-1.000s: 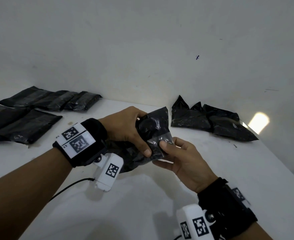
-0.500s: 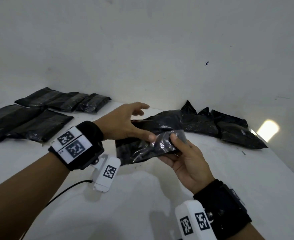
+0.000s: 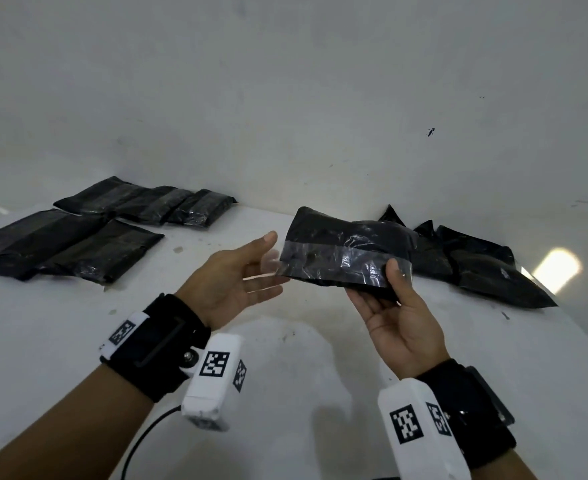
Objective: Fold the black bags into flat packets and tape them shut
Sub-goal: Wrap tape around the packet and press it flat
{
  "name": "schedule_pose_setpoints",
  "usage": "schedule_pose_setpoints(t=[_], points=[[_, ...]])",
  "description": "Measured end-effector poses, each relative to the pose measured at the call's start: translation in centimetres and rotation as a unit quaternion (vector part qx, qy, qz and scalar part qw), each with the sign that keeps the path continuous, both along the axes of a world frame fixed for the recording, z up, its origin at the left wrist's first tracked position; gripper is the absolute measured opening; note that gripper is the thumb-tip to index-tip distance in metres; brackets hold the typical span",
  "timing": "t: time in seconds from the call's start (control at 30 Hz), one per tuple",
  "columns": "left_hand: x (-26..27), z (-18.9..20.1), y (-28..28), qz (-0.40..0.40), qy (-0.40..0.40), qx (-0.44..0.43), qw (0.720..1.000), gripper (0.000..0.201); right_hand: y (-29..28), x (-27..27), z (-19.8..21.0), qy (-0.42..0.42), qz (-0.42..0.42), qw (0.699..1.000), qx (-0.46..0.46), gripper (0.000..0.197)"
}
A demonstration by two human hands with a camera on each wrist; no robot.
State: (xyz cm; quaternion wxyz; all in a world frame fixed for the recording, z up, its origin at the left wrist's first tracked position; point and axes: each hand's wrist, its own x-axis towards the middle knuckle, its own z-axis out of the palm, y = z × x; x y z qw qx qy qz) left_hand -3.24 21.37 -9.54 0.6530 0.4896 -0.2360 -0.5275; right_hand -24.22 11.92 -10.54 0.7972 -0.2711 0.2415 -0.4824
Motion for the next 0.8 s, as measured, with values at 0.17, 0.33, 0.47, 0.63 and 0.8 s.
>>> schedule_pose_setpoints(t=[0.17,0.33,0.47,0.63,0.8], points=[[-1.1,0.2,-0.1,-0.007,-0.064,-0.076,0.995,0.056,-0.1,-0.2,0.0,-0.007,-0.009,1.0,0.002,0.029],[-1.5,0.1,-0.8,0.074,-0.027,-0.072,0.994,0.01,0.2,-0.2,0.0,-0.022,-0.005,1.0,0.003,0.027],[-1.5,0.2,-1.3,0.07,0.062,-0.065,0.993,0.005,0.4,-0.4,0.1,-0.044,0.002,0.999,0.005,0.026],[-2.1,0.6,-1.5,0.056,0.198,-0.039,0.978,0.011,0.7,-0.3,0.2,-0.067,0.019,0.998,-0.001,0.032],[-2.9,0.4,-1.7,0.062,0.249,-0.033,0.966,0.017,0.9,0.1,0.3,-0.078,0.021,0.997,0.013,0.037]])
